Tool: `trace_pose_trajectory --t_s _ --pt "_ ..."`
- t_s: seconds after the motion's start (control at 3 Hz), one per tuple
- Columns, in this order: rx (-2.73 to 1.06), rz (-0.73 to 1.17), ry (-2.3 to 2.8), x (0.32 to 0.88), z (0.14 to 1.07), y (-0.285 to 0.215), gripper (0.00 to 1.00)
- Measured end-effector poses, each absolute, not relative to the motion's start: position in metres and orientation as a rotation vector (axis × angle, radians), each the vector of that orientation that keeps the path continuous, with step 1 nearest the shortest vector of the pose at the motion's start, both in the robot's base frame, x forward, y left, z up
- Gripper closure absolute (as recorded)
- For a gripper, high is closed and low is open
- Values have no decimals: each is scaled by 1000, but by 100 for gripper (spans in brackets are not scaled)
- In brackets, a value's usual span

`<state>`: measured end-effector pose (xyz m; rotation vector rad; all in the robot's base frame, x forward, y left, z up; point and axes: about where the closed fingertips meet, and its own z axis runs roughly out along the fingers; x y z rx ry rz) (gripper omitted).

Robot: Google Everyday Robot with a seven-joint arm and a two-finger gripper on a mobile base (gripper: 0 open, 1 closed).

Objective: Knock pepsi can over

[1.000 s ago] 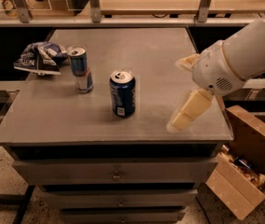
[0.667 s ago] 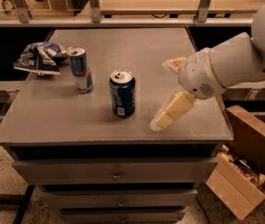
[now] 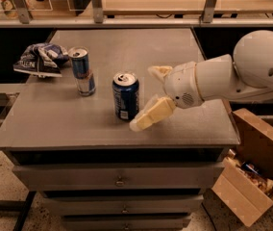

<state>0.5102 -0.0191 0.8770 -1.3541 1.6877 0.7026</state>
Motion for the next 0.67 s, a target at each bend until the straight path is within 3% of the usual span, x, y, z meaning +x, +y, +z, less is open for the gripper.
trace_pose_trajectory --t_s 0.67 --pt "-1208 914 1611 513 860 23 0"
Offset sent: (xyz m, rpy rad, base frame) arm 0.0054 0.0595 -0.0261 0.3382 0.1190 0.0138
